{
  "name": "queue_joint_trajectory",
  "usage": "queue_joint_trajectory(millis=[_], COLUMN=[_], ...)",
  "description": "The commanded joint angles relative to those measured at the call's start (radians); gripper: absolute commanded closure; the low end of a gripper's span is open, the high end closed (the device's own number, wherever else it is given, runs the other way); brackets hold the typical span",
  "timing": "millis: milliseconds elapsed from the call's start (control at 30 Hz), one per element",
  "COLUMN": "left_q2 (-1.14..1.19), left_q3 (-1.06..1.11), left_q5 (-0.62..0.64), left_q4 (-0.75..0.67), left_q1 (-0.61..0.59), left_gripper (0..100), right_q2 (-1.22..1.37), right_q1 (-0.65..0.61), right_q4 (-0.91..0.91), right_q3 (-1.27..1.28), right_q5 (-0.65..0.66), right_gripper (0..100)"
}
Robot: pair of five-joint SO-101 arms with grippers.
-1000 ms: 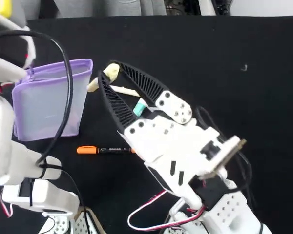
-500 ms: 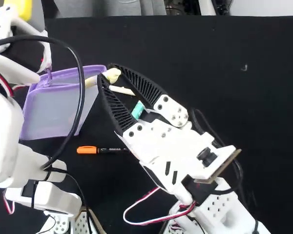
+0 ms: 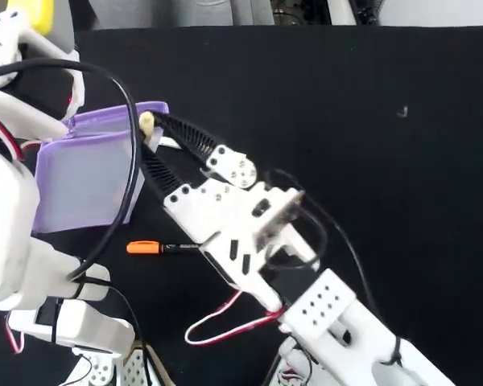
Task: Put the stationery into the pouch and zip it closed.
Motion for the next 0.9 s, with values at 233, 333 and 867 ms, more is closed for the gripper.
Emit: queue_joint_trajectory(millis=[233, 333, 867], left_q2=[-0.023, -0.023, -0.023], left_q3=[-0.022, -0.021, -0.022], left_q5=[0.003, 0.003, 0.003], left_q4=[-0.018, -0.015, -0.012], left_q1=[0.008, 0.008, 0.012], left_gripper=[97, 97, 97], right_q2=[0.013, 0.013, -0.183], right_q1=[-0.009, -0.028, 0.041], right_q4=[-0.018, -0.018, -0.11], right_q3=[0.05, 0.054, 0.025], right_q5=[-0.006, -0.002, 0.1], right_gripper=[98.4, 98.2, 98.8])
